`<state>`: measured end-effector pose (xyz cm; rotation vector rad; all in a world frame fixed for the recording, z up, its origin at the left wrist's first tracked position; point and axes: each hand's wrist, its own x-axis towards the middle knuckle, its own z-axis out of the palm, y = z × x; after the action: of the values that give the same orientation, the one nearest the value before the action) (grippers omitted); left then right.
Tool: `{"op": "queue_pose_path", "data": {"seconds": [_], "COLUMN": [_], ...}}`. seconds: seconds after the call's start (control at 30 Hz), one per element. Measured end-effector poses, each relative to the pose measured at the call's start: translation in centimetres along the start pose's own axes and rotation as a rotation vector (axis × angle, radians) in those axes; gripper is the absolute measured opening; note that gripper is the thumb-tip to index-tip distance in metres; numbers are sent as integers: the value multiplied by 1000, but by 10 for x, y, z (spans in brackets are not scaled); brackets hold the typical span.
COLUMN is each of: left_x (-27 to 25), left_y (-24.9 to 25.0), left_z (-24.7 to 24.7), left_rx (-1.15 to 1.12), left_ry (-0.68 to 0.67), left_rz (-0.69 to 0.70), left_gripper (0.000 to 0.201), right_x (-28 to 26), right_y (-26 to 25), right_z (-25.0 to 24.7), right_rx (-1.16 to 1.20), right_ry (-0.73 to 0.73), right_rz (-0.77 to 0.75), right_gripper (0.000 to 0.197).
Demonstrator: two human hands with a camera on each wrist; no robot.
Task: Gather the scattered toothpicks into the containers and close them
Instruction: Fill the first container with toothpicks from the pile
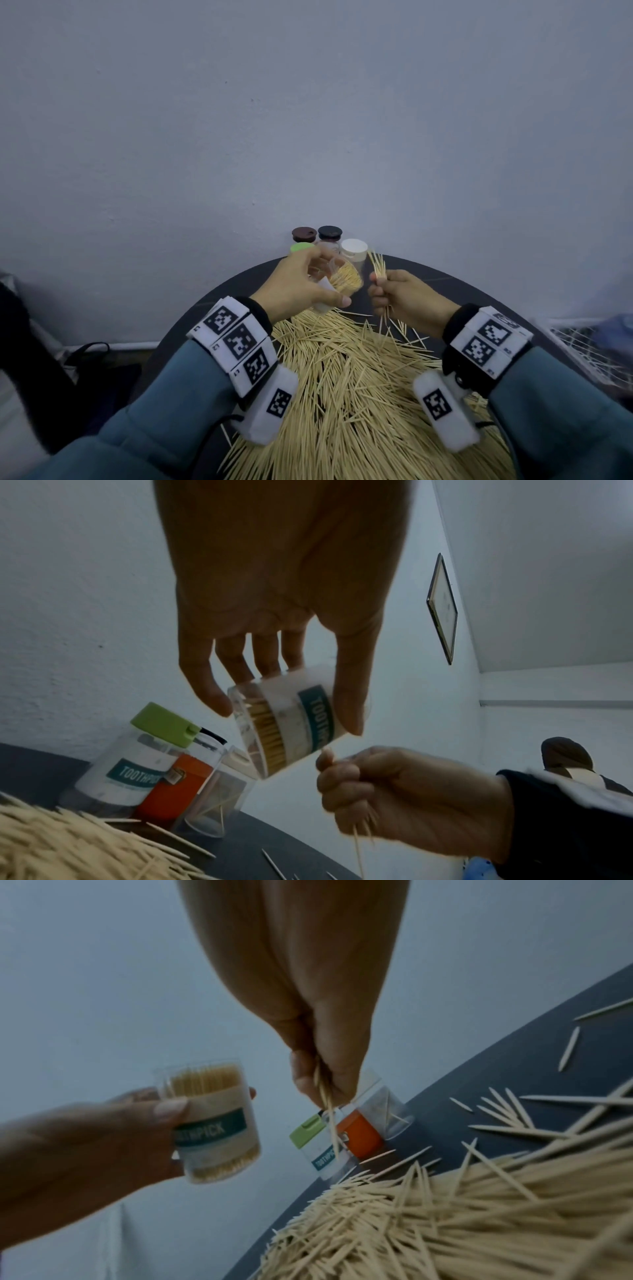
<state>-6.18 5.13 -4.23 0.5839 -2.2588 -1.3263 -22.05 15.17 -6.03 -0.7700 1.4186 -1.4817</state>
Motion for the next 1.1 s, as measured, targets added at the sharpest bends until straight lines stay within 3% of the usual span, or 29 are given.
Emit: {"op": "queue_pose_path", "data": {"seconds": [0.2, 0.37, 0.5, 0.63, 0.8, 0.97, 1.1], "left_x": [-5, -10, -10, -8, -4, -5, -8], "left_y": [5, 9, 10, 8, 3, 4, 7], "left_z": [14, 23, 28, 28, 26, 24, 26], "left_rx": [-2, 23, -15, -137, -189, -134, -104], "left_ry": [-97, -153, -134, -110, -47, -63, -105], "left_rz": [-22, -9, 20, 60, 43, 33, 29], "left_gripper": [54, 54, 55, 72, 74, 68, 66], "right_x": [-16, -29, -33, -37, -44, -41, -38], "right_y": [-23, -38, -25, -6, -1, -4, -5], "right_z": [0, 4, 15, 20, 21, 17, 12], "right_rx": [283, 374, 246, 18, -120, -161, -106], "right_ry": [116, 97, 78, 107, 10, -32, -34], "right_rz": [-283, -434, -449, -435, -410, -319, -367], "right_gripper": [27, 25, 22, 21, 29, 22, 31]}}
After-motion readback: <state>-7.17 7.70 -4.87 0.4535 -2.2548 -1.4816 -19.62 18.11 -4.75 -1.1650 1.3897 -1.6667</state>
